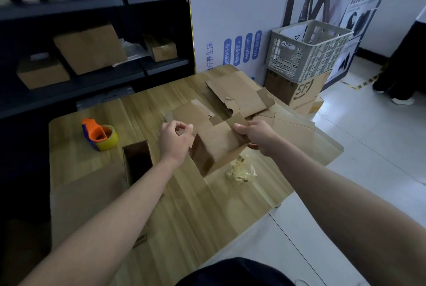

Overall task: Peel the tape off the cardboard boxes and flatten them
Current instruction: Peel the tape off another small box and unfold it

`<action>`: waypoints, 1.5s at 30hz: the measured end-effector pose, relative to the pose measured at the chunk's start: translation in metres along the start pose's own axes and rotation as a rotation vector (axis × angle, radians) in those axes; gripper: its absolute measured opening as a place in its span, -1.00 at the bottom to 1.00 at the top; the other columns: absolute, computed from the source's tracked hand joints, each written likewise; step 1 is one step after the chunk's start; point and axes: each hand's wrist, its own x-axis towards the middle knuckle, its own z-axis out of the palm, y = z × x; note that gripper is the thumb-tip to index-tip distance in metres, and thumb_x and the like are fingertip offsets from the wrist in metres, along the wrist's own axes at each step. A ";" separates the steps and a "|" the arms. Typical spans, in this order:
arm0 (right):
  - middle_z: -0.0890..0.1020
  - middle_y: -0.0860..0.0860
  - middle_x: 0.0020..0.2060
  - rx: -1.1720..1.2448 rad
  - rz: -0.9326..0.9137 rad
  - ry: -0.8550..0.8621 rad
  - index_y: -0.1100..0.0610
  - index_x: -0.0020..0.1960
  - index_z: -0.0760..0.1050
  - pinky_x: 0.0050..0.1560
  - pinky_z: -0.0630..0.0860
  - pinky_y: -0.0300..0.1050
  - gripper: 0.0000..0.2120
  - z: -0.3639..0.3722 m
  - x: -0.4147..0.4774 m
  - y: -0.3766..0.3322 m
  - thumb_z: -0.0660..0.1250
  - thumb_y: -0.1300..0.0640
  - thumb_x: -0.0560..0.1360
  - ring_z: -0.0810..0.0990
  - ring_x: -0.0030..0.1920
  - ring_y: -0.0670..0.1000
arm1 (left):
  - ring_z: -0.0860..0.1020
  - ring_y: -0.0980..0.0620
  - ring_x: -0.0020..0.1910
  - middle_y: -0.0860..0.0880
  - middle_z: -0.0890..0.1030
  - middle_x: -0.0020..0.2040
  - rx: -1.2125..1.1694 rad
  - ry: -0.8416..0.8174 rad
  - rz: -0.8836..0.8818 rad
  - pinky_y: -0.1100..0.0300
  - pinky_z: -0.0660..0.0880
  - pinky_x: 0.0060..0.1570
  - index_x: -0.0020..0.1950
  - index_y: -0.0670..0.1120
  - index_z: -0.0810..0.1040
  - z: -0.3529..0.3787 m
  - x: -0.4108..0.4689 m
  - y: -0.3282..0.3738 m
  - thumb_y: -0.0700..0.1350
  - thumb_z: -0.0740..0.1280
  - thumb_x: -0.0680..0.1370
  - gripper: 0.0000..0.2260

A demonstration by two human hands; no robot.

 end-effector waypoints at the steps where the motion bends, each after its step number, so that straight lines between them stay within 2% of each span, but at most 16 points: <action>1: 0.60 0.07 -0.04 -0.033 -0.010 0.017 0.19 0.04 0.56 -0.08 0.52 -0.07 -0.68 0.004 0.000 0.002 0.38 -0.06 0.48 0.54 -0.11 0.01 | 0.49 0.11 -0.08 0.03 0.48 -0.03 -0.022 -0.044 0.063 0.27 0.48 -0.05 -0.09 -0.06 0.55 -0.002 -0.004 0.002 0.04 0.35 0.50 -0.83; 3: 0.60 0.09 -0.05 -0.070 -0.003 0.026 0.22 0.07 0.55 -0.11 0.54 -0.07 -0.66 0.012 0.000 0.003 0.36 -0.05 0.50 0.54 -0.15 0.01 | 0.48 0.17 -0.12 0.07 0.47 -0.06 -0.043 -0.197 0.126 0.41 0.45 -0.15 -0.08 -0.04 0.56 -0.003 -0.012 0.003 0.03 0.40 0.48 -0.84; 4: 0.60 0.09 -0.05 -0.080 0.009 0.017 0.23 0.09 0.55 -0.14 0.55 -0.08 -0.66 0.017 0.000 0.005 0.36 -0.04 0.50 0.55 -0.17 0.00 | 0.47 0.14 -0.10 0.05 0.47 -0.04 0.005 -0.251 0.144 0.41 0.43 -0.09 -0.06 -0.05 0.58 -0.003 -0.015 0.001 0.01 0.43 0.47 -0.84; 6: 0.60 0.10 0.01 -0.099 0.034 -0.001 0.27 0.19 0.51 0.00 0.56 -0.01 -0.61 0.027 0.001 0.010 0.35 -0.01 0.51 0.58 -0.07 0.04 | 0.42 0.06 0.02 0.00 0.46 0.02 0.191 -0.274 0.180 0.22 0.40 0.11 -0.02 -0.07 0.60 -0.002 -0.018 -0.008 -0.03 0.44 0.46 -0.83; 8: 0.58 0.13 0.11 -0.129 0.060 -0.015 0.28 0.26 0.46 0.14 0.53 0.04 -0.56 0.038 0.002 0.017 0.34 0.00 0.53 0.57 0.07 0.11 | 0.39 0.00 0.12 -0.04 0.49 0.06 0.290 -0.295 0.175 0.09 0.38 0.20 0.00 -0.10 0.62 -0.004 -0.023 -0.018 -0.07 0.42 0.48 -0.84; 12: 0.59 0.14 0.09 -0.149 0.132 -0.051 0.27 0.16 0.50 0.12 0.53 0.02 -0.66 0.066 0.003 0.031 0.30 0.01 0.55 0.56 0.05 0.12 | 0.44 -0.01 0.09 0.00 0.50 -0.05 0.353 -0.314 0.147 0.15 0.38 0.14 -0.06 -0.14 0.63 -0.008 -0.030 -0.035 -0.16 0.37 0.51 -0.92; 16: 0.53 0.10 0.13 -0.123 0.280 -0.051 0.23 0.28 0.43 0.11 0.48 -0.02 -0.62 0.092 0.002 0.051 0.28 0.02 0.56 0.50 0.12 0.10 | 0.46 0.02 0.05 -0.01 0.52 -0.03 0.446 -0.321 0.080 0.24 0.35 0.03 -0.06 -0.13 0.63 -0.009 -0.040 -0.057 -0.14 0.37 0.52 -0.91; 20: 0.53 0.15 0.15 -0.119 0.271 -0.079 0.26 0.28 0.44 0.14 0.48 -0.02 -0.64 0.096 0.004 0.061 0.26 0.06 0.58 0.50 0.05 0.05 | 0.41 0.11 -0.03 0.00 0.51 -0.01 0.452 -0.311 0.074 0.30 0.33 -0.02 -0.05 -0.12 0.61 -0.002 -0.047 -0.065 -0.14 0.35 0.54 -0.92; 24: 0.54 0.08 0.05 -0.138 0.306 -0.031 0.22 0.19 0.47 0.04 0.50 -0.04 -0.67 0.096 0.007 0.059 0.27 0.00 0.56 0.52 -0.06 0.03 | 0.39 0.13 -0.07 -0.03 0.54 0.01 0.456 -0.289 0.073 0.29 0.34 -0.05 -0.05 -0.12 0.61 0.001 -0.045 -0.065 -0.16 0.37 0.52 -0.94; 28: 0.54 0.11 0.09 -0.133 0.340 -0.028 0.24 0.19 0.47 0.11 0.49 -0.01 -0.66 0.097 0.007 0.060 0.28 0.00 0.56 0.52 0.05 0.07 | 0.43 0.06 0.02 -0.03 0.53 -0.01 0.477 -0.330 0.100 0.23 0.38 -0.02 -0.08 -0.14 0.62 0.000 -0.044 -0.066 -0.18 0.35 0.53 -0.93; 31: 0.54 0.09 0.04 -0.120 0.341 -0.015 0.23 0.18 0.47 0.05 0.49 -0.04 -0.67 0.098 0.007 0.059 0.29 0.00 0.56 0.51 0.04 0.06 | 0.43 0.02 0.06 0.00 0.50 -0.06 0.453 -0.354 0.116 0.20 0.39 0.00 -0.11 -0.12 0.57 -0.001 -0.044 -0.066 -0.19 0.33 0.55 -0.94; 33: 0.53 0.08 0.04 -0.125 0.333 -0.023 0.23 0.20 0.46 -0.02 0.45 -0.05 -0.66 0.099 0.007 0.057 0.29 0.01 0.56 0.50 0.03 0.06 | 0.41 0.06 0.06 0.02 0.51 -0.03 0.397 -0.353 0.114 0.22 0.39 0.03 -0.02 -0.08 0.55 -0.004 -0.045 -0.068 -0.18 0.33 0.55 -0.96; 36: 0.52 0.08 0.09 -0.128 0.347 -0.020 0.21 0.24 0.45 -0.03 0.42 -0.06 -0.65 0.099 0.007 0.056 0.30 0.02 0.55 0.48 0.07 0.07 | 0.39 0.13 0.05 0.04 0.51 0.02 0.325 -0.333 0.101 0.27 0.36 0.08 0.10 -0.08 0.59 -0.004 -0.048 -0.071 -0.19 0.32 0.55 -0.85; 43: 0.50 0.08 0.00 -0.144 0.354 -0.022 0.22 0.15 0.44 -0.11 0.43 -0.08 -0.69 0.099 0.007 0.055 0.31 0.02 0.55 0.47 -0.10 0.02 | 0.42 0.01 0.14 -0.01 0.52 0.01 0.384 -0.343 0.143 0.19 0.39 0.10 -0.03 -0.12 0.62 -0.003 -0.047 -0.069 -0.22 0.30 0.56 -0.90; 45: 0.51 0.07 -0.02 -0.146 0.343 -0.036 0.21 0.15 0.44 -0.10 0.43 -0.07 -0.70 0.100 0.006 0.053 0.30 0.02 0.55 0.48 -0.09 0.03 | 0.37 -0.01 0.21 -0.01 0.46 0.09 0.408 -0.377 0.128 0.14 0.38 0.17 -0.01 -0.11 0.57 -0.004 -0.048 -0.068 -0.13 0.33 0.55 -0.93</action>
